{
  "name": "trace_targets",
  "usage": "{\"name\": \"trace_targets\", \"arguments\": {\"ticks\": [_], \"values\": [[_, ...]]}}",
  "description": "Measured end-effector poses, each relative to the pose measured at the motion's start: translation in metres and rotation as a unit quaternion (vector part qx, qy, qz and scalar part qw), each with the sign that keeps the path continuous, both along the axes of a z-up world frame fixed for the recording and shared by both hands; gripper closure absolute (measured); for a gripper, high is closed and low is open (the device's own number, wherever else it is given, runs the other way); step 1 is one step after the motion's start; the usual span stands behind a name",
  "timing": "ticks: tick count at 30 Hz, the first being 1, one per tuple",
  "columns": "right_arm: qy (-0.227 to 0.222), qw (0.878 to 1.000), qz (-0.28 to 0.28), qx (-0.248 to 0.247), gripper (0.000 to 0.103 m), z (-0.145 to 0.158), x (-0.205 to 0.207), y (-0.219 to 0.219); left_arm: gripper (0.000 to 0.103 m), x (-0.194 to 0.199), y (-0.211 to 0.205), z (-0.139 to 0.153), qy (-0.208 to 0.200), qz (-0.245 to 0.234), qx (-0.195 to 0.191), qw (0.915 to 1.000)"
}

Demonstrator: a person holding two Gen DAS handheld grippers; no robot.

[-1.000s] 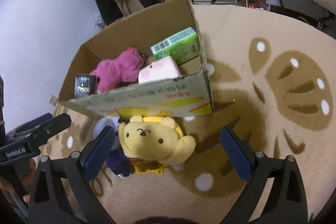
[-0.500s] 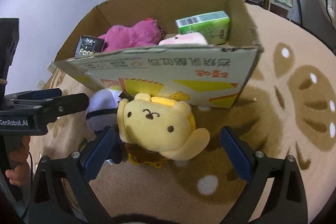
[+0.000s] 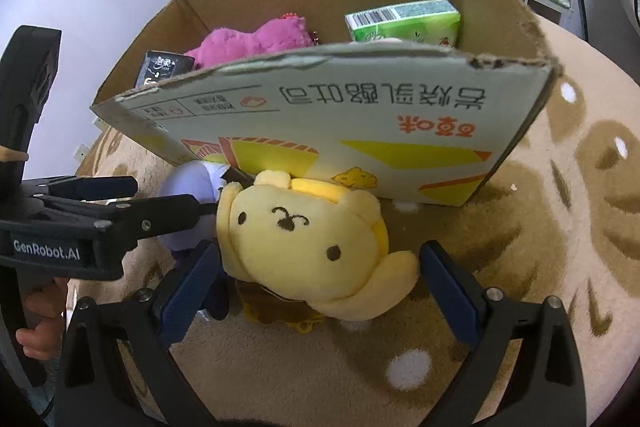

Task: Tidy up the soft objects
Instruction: 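Grasp the yellow bear plush with the right tool while the left tool grasps the purple-white doll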

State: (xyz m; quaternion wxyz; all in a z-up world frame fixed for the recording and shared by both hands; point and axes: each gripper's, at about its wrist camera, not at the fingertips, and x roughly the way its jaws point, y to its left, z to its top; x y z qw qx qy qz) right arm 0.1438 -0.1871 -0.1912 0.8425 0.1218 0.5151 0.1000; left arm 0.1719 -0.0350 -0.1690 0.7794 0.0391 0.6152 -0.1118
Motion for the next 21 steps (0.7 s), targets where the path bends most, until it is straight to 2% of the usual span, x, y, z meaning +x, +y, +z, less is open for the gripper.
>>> {"name": "trace_targets", "arguments": {"ticks": [5,14,18,20,21], "values": [[-0.004,1.000,0.006,-0.003,0.000,-0.006,0.009,0.002,0.001,0.002,-0.004,-0.002,-0.004,-0.006,0.001,1.0000],[-0.005,1.000,0.009,0.003,0.000,-0.015,0.004,0.003,0.001,0.013,-0.002,-0.015,0.018,-0.004,-0.007,0.9998],[-0.008,1.000,0.011,-0.002,0.000,-0.017,0.005,0.009,0.001,0.013,0.003,-0.023,0.037,0.007,-0.022,0.9990],[-0.008,1.000,0.015,-0.002,0.004,-0.017,0.005,0.012,0.001,0.015,0.005,-0.025,0.038,0.008,-0.017,0.9991],[-0.008,1.000,0.021,0.003,0.009,-0.019,0.006,0.020,0.001,0.016,0.005,-0.026,0.037,0.006,-0.016,0.9992]]}}
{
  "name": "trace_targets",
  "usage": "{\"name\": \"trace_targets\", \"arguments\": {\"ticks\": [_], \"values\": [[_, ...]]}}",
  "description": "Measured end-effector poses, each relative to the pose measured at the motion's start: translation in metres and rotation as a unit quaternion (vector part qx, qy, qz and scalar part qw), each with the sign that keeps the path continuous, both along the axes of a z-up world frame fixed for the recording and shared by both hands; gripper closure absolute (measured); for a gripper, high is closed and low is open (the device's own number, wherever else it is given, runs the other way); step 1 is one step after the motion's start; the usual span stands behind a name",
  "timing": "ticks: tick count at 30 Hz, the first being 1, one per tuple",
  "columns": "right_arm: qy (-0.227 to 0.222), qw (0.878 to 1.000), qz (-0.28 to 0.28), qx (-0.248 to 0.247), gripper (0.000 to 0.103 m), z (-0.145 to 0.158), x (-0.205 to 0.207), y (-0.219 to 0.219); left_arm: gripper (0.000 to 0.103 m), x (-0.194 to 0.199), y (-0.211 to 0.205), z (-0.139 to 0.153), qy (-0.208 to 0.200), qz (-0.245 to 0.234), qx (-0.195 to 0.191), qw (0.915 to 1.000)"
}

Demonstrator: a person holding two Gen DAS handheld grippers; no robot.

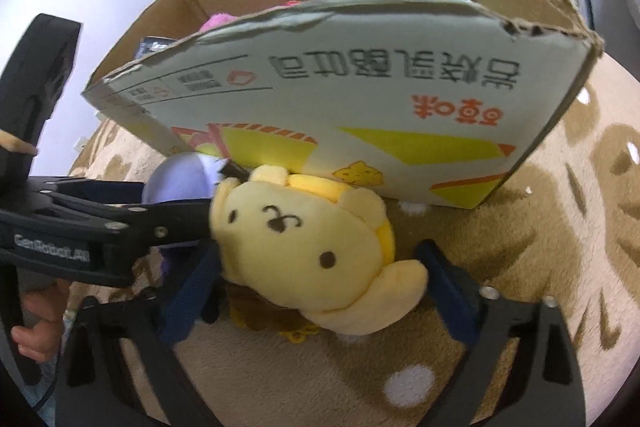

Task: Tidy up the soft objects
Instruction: 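Grasp the yellow bear plush with the right tool while the left tool grasps the purple-white doll, then lift both plush toys and carry them over the cardboard box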

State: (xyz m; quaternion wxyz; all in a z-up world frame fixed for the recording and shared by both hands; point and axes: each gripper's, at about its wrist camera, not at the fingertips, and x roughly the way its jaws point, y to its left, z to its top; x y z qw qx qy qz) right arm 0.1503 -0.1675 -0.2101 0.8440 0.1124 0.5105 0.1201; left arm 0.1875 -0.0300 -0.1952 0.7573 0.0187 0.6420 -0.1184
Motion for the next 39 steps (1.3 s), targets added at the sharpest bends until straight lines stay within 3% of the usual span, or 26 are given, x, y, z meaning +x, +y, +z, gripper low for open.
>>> {"name": "trace_targets", "arguments": {"ticks": [10,17,23,27,39], "values": [[-0.002,1.000,0.013,-0.014,0.023,-0.002,0.003,0.021,0.001,0.013,-0.012,-0.014,-0.003,0.003,0.012,0.9999],[0.002,1.000,0.007,-0.013,0.023,-0.004,0.004,0.023,0.001,0.006,-0.015,-0.018,-0.014,-0.008,0.032,0.9994],[0.003,1.000,0.004,-0.015,0.023,-0.004,0.003,0.022,0.016,0.003,-0.022,-0.026,-0.009,-0.010,0.022,0.9997],[0.003,1.000,0.002,-0.016,0.023,0.002,-0.005,0.007,0.038,0.000,-0.025,-0.025,-0.010,-0.019,0.004,0.9998],[0.002,1.000,-0.012,-0.023,0.024,0.011,-0.015,-0.001,0.040,-0.027,-0.034,-0.009,-0.038,-0.025,0.038,0.9982]]}}
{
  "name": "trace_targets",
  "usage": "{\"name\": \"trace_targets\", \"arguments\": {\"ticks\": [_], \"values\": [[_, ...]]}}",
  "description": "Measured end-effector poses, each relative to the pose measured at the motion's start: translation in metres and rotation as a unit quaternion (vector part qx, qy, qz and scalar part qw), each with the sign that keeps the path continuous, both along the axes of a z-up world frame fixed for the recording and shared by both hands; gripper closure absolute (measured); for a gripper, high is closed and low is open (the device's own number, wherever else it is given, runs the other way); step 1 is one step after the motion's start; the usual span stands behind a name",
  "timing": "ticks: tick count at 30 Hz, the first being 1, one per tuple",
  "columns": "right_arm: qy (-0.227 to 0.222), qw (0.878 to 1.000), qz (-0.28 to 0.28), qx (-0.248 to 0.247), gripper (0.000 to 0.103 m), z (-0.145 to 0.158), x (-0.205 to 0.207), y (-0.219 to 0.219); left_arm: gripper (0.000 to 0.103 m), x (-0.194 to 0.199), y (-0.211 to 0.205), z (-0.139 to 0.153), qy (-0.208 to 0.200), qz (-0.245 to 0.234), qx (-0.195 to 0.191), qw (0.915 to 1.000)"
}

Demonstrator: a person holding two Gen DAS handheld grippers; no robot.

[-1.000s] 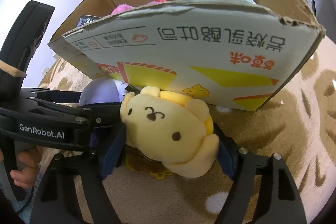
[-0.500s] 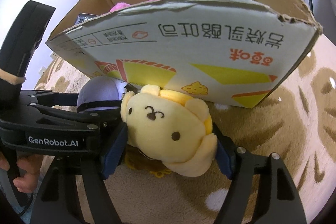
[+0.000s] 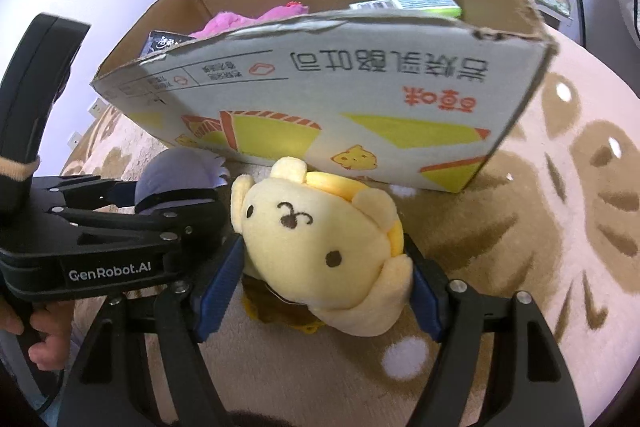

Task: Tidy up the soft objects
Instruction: 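Lift both plush toys and carry them over the cardboard box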

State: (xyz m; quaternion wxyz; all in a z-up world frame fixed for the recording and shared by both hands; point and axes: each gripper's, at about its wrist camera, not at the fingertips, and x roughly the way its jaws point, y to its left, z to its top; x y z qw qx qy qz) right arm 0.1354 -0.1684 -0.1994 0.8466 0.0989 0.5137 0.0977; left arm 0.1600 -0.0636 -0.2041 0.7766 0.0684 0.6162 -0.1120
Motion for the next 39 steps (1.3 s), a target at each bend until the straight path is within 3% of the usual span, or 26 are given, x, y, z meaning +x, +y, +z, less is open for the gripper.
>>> {"name": "trace_targets", "arguments": {"ticks": [4,6,13,22,28,33,39], "values": [[0.002,1.000,-0.013,-0.003,0.026,0.004,-0.005,-0.004,0.040,-0.009,0.004,0.006,-0.018,0.009,0.019,0.9996],[0.001,1.000,-0.018,-0.003,0.035,0.007,-0.008,-0.007,0.040,-0.011,0.005,0.012,-0.026,0.010,0.020,0.9994],[-0.003,1.000,-0.027,-0.006,0.041,0.016,-0.016,-0.013,0.040,-0.030,0.004,0.034,-0.055,0.016,0.027,0.9980],[-0.050,0.998,-0.042,0.005,0.041,0.055,-0.038,-0.023,0.040,-0.055,0.007,0.093,-0.122,0.022,0.030,0.9918],[-0.083,0.995,-0.059,0.012,0.041,0.079,-0.054,-0.028,0.040,-0.057,0.016,0.137,-0.198,0.031,0.022,0.9795],[-0.118,0.990,-0.071,0.021,0.041,0.103,-0.059,-0.030,0.040,-0.058,0.032,0.168,-0.271,0.039,0.015,0.9617],[-0.165,0.983,-0.076,0.010,0.041,0.133,-0.055,-0.030,0.039,-0.043,0.036,0.187,-0.303,0.031,0.005,0.9524]]}}
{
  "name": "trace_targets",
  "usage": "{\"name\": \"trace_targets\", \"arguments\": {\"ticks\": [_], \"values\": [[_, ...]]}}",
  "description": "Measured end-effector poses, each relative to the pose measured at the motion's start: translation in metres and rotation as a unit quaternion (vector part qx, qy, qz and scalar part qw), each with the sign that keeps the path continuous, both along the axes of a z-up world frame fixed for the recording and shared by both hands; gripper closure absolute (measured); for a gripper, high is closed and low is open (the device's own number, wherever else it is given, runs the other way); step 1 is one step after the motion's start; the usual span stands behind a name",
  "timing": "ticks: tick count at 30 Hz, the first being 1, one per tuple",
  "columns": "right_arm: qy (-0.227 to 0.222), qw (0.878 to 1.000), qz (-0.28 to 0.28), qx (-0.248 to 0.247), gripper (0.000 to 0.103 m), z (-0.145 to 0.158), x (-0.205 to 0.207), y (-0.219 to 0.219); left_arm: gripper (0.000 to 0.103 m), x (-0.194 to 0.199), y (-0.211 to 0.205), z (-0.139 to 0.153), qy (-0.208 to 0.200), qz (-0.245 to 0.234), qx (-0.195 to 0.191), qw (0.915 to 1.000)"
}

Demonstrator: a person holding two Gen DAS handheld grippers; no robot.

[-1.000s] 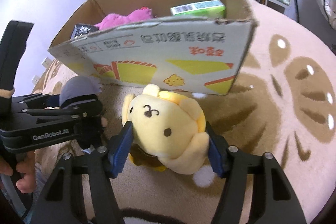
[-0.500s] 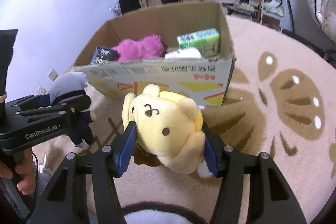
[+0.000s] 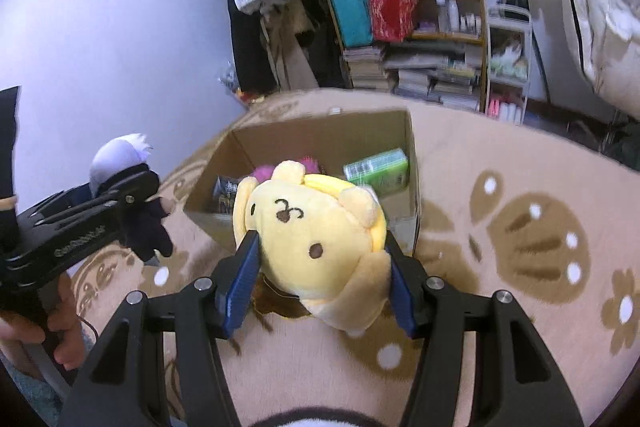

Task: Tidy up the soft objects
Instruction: 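Lift both plush toys and carry them over the cardboard box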

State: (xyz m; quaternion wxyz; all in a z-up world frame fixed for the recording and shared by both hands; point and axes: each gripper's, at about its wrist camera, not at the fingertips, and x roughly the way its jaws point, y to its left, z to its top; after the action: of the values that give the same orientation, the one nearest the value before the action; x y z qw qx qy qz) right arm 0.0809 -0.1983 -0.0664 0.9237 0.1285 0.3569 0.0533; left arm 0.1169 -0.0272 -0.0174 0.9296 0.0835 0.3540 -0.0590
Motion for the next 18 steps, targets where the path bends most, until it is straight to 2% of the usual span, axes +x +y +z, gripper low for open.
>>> {"name": "trace_targets", "arguments": {"ticks": [8,11,15,18], "values": [[-0.035,0.999,0.005,-0.015,0.041,0.031,0.022,-0.001,0.039,0.030,-0.001,0.017,-0.027,-0.004,0.002,0.9996],[-0.040,0.999,-0.003,-0.016,0.041,0.037,0.037,-0.004,0.039,0.041,-0.005,0.018,-0.035,-0.010,0.017,0.9992],[-0.048,0.999,-0.006,-0.013,0.041,0.045,0.059,-0.006,0.039,0.056,-0.007,0.016,-0.033,-0.013,0.008,0.9993],[-0.059,0.998,-0.003,-0.017,0.041,0.055,0.073,-0.005,0.039,0.065,-0.012,0.011,-0.035,-0.015,0.016,0.9991]]}}
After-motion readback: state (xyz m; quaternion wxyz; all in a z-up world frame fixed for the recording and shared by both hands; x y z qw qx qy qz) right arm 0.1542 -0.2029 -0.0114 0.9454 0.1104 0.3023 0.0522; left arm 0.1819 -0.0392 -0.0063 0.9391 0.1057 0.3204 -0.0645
